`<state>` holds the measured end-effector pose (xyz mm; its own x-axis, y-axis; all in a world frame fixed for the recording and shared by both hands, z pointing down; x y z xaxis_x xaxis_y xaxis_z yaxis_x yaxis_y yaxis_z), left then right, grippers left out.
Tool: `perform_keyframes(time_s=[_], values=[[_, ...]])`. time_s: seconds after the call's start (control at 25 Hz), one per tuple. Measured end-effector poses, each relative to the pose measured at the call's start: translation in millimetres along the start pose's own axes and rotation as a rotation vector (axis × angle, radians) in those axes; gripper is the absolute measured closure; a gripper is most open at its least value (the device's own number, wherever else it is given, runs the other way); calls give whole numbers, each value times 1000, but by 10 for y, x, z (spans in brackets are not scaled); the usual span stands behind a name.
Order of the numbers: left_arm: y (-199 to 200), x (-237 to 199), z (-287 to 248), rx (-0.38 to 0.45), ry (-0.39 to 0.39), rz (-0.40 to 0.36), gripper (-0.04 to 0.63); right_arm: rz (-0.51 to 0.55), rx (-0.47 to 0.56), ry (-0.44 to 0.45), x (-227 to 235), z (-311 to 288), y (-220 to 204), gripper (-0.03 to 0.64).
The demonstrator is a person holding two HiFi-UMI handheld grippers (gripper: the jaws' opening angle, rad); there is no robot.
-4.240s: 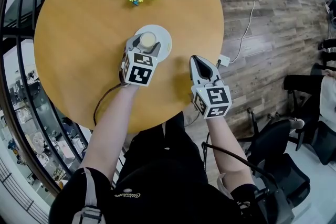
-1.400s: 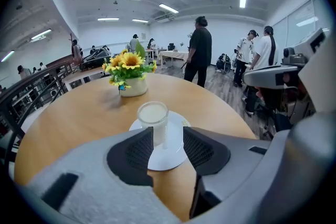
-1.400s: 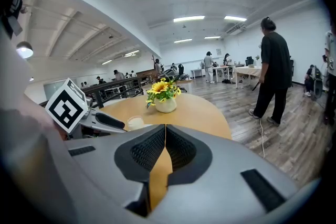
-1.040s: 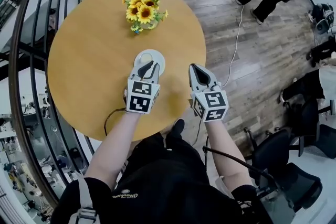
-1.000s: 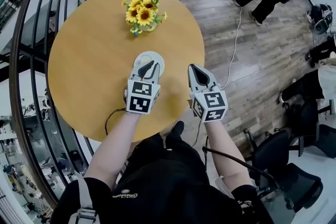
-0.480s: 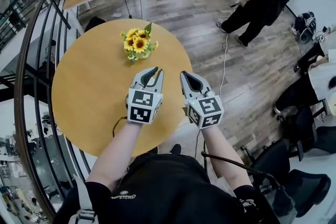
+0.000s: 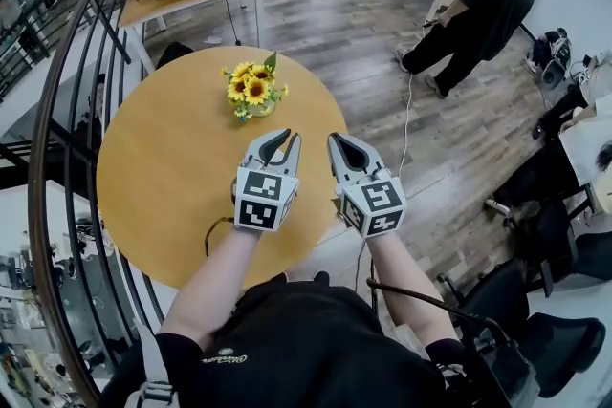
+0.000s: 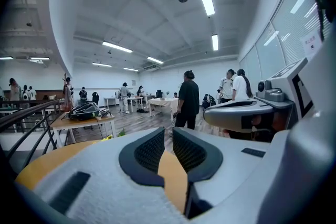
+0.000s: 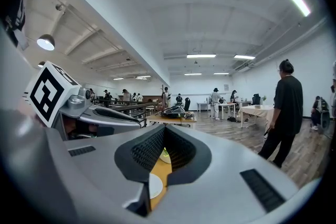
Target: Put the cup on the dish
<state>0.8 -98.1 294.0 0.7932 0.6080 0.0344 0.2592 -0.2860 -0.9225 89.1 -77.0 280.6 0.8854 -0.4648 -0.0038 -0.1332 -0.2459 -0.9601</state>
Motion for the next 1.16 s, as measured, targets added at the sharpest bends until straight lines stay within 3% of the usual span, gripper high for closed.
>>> perform_keyframes(time_s=[1.16], values=[[56,-25,-39,4,-12,-10,543,20,-24,15,-1,-46,24,615]])
Point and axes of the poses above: the fingertips, and each gripper's own axes: z backward along the fingers, x to its right, y out of its top, the point moved 2 cm from there along z, backward along the fingers, and after that the axes turned 10 degrees about -x, right-handed, at the moved point
